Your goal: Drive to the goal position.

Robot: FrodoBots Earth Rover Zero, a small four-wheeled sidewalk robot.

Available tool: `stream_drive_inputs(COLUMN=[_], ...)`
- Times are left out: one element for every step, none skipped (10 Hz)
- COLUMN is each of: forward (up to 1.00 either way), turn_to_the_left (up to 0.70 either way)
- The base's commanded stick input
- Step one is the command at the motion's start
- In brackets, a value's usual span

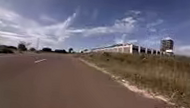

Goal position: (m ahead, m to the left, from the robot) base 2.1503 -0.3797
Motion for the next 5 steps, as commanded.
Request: stream_drive_inputs(forward=[1.00, 1.00, 1.00, 1.00, 1.00], turn_to_the_left=[0.00, 0.00, 0.00, 0.00, 0.00])
